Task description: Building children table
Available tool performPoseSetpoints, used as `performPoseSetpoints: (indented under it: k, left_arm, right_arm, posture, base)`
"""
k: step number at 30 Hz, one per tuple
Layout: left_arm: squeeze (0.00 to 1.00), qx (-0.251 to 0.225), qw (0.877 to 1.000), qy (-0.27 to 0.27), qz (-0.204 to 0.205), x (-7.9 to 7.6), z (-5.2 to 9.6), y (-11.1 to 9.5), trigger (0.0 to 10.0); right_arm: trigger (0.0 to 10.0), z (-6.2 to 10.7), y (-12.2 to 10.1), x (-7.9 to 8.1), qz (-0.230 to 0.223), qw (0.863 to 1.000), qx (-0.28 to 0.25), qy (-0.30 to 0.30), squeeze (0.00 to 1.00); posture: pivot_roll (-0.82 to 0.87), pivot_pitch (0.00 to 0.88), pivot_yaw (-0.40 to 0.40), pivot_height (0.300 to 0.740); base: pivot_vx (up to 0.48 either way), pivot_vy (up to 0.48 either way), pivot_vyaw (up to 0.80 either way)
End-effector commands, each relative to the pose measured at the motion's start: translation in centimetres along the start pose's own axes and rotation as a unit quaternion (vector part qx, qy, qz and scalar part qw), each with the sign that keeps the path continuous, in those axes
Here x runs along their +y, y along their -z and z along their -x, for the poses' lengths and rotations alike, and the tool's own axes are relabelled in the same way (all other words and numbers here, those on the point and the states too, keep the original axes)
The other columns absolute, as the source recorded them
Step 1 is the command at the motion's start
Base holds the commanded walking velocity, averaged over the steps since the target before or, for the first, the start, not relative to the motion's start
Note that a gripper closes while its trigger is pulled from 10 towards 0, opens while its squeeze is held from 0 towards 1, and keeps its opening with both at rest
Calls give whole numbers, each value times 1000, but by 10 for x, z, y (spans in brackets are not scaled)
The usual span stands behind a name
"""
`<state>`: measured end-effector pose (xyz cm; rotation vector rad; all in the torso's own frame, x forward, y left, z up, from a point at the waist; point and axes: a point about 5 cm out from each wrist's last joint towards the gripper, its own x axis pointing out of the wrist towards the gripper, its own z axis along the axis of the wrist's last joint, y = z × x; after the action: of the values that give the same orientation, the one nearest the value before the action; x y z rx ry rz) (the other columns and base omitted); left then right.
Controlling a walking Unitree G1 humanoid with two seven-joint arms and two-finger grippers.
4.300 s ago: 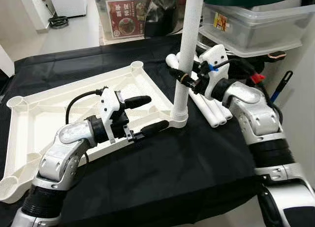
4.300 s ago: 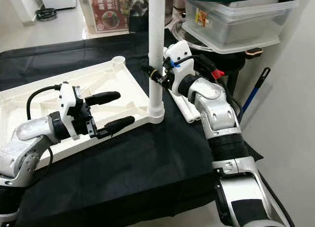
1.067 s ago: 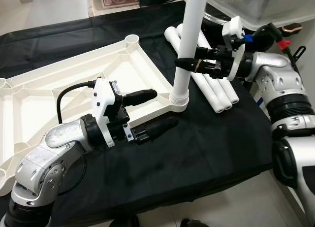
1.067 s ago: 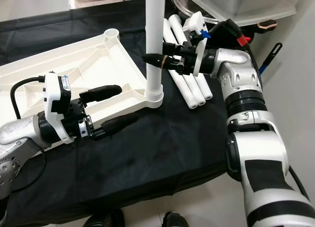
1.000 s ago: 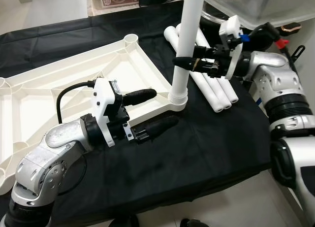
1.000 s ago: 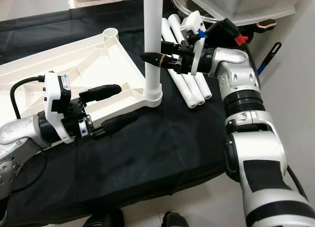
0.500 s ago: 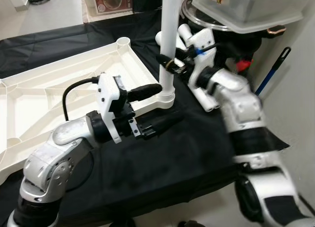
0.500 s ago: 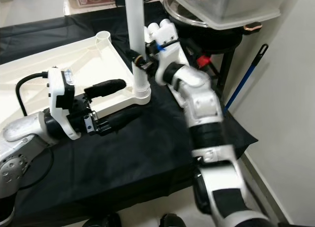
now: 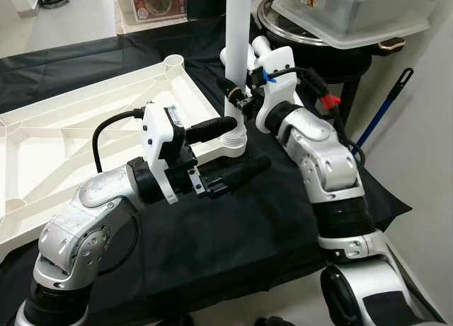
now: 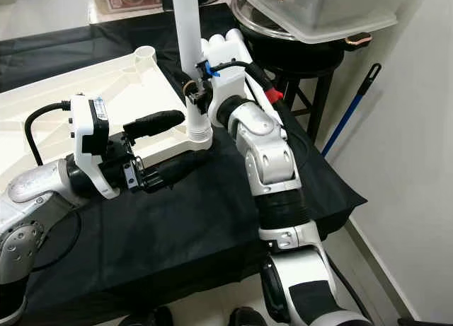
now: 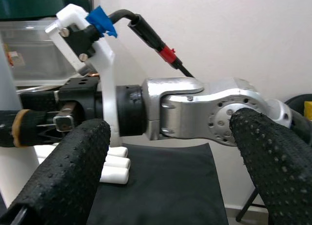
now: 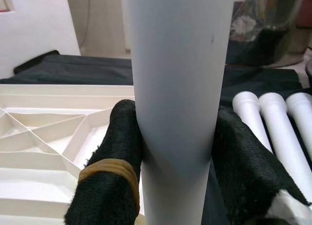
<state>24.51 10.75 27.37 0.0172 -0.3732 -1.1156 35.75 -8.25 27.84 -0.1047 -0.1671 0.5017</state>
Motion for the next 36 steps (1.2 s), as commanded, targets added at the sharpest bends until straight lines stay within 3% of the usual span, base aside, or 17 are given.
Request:
performPoseSetpoints:
  k: [1, 2, 10, 12, 15, 18, 19, 20, 24, 31, 36]
  left_arm:
    - [0, 2, 1000, 0, -4, 1, 1, 1, 10000]
    - [0, 2, 1000, 0, -3, 1, 1, 2, 10000]
    - [0, 0, 1000, 4, 0, 0, 1, 3, 10000]
    - [0, 1, 1000, 3, 1, 0, 2, 3, 10000]
    - [0, 1, 1000, 3, 2, 0, 3, 4, 10000]
    - [0, 2, 1000, 4, 4, -1, 3, 4, 10000]
    - [0, 3, 1000, 5, 5, -1, 3, 5, 10000]
    - [0, 3, 1000, 6, 5, -2, 2, 5, 10000]
    - [0, 3, 1000, 9, 5, -2, 2, 4, 10000]
    - [0, 5, 1000, 8, 4, -4, 3, 1, 10000]
    - [0, 5, 1000, 10, 5, -6, 3, -1, 10000]
  right_arm:
    - [10000, 8, 30, -4, -14, 996, 85, 17, 0]
    - [10000, 12, 27, -8, -19, 996, 81, 15, 1000]
    - [10000, 21, 1, -29, -31, 998, 53, -10, 1000]
    - [10000, 26, -19, -48, -17, 999, 27, -40, 1000]
    - [10000, 28, -24, -56, -16, 998, 17, -51, 1000]
    - [10000, 31, -32, -66, -12, 995, -2, -100, 980]
    - [10000, 33, -35, -68, -12, 991, -10, -132, 549]
    - [10000, 35, -34, -74, -12, 987, -9, -158, 0]
    - [10000, 33, -33, -86, -6, 984, -5, -176, 0]
    - [10000, 30, -45, -86, -30, 964, -48, -258, 0]
    - [10000, 19, -38, -91, -34, 963, -42, -263, 0]
  posture:
    - [-44, 180, -29, 740]
    - [-46, 180, -28, 740]
    - [-46, 185, -29, 740]
    - [-41, 191, -29, 740]
    - [-39, 192, -27, 740]
    - [-40, 194, -26, 740]
    - [-38, 196, -23, 740]
    - [-36, 195, -23, 740]
    - [-25, 198, -24, 740]
    - [-7, 209, -19, 740]
    - [8, 215, -16, 740]
  base:
    - [0, 0, 0]
    - [0, 0, 0]
    - [0, 0, 0]
    - [0, 0, 0]
    - [0, 0, 0]
    - [0, 0, 0]
    - [0, 0, 0]
    - [0, 0, 0]
    - [0, 0, 0]
    - [0, 0, 0]
    - [0, 0, 0]
